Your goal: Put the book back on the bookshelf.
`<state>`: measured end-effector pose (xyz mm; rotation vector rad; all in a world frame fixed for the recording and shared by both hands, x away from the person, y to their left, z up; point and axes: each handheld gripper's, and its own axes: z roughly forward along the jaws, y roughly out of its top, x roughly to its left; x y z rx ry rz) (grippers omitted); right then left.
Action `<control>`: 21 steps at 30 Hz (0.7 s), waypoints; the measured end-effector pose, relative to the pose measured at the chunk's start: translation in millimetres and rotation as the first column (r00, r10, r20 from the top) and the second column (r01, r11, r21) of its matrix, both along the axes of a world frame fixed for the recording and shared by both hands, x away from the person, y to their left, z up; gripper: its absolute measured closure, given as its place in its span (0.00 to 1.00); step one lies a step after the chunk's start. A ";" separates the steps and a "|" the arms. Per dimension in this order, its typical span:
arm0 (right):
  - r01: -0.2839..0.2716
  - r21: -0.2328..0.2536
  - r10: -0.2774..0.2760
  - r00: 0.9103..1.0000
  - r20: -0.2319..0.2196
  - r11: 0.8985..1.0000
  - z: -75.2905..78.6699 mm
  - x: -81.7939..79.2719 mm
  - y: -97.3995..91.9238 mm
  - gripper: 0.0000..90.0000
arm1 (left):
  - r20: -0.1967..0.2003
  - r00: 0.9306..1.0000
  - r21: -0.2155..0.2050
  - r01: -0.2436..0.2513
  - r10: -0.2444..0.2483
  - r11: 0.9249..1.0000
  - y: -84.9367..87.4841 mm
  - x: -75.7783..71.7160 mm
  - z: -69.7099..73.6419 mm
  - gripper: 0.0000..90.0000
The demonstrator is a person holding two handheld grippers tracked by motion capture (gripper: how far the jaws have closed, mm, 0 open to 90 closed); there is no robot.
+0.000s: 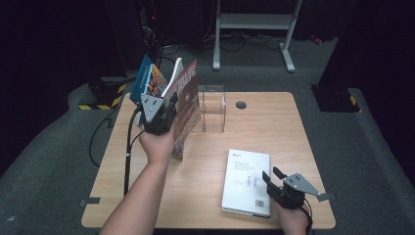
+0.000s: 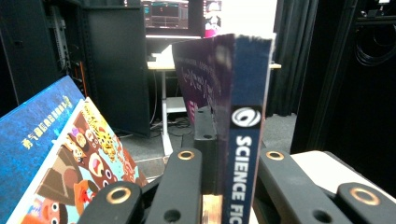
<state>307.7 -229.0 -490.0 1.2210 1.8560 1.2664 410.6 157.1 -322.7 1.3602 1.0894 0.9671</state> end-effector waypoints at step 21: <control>-0.016 0.000 0.016 1.000 0.018 1.000 0.0 0.0 1.1 0.60 | -0.015 0.998 0.015 -0.056 0.057 0.998 0.1 21.2 -0.1 0.93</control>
